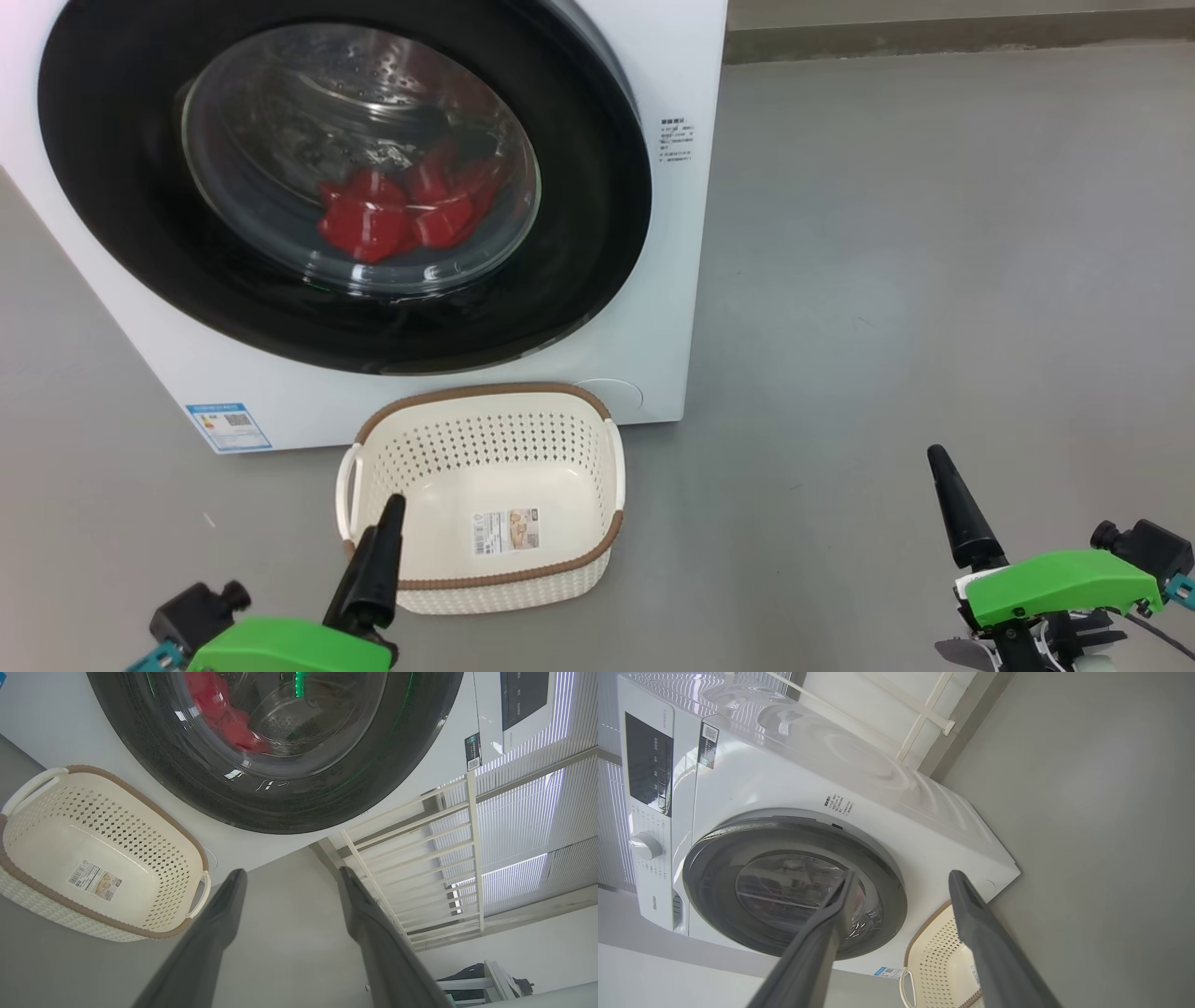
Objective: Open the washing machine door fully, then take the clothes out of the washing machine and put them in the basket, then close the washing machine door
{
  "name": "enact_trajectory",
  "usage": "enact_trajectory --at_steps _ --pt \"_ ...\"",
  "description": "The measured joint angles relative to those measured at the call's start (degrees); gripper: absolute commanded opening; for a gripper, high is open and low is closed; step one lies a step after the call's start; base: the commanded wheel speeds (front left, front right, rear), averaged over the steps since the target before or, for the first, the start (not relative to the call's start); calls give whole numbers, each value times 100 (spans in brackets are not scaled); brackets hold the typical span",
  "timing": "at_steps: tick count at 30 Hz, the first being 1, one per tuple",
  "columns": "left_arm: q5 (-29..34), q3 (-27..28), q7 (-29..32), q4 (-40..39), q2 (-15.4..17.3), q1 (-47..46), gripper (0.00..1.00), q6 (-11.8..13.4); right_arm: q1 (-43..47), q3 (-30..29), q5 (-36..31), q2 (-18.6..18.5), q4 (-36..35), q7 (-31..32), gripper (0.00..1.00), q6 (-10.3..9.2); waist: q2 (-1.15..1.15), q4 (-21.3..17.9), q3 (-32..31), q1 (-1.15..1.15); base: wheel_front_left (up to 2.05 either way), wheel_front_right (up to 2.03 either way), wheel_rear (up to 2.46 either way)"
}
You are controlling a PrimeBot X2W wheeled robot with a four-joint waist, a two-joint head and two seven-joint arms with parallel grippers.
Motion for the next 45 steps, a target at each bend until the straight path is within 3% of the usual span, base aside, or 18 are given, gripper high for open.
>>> enact_trajectory --at_steps 5,20,45 --pt "582 -125 -99 40 2 -109 100 143 -32 -53 -655 9 26 -100 100 0 0 -34 -26 0 0 0 0" --pt "1510 -350 -345 215 11 -339 100 419 -250 -76 -2114 2 30 -350 100 0 0 -132 -48 0 0 0 0" --pt "3025 -689 -755 341 24 -693 100 724 -575 -1 -3796 -34 52 -754 100 0 0 -254 -162 0 0 0 0"
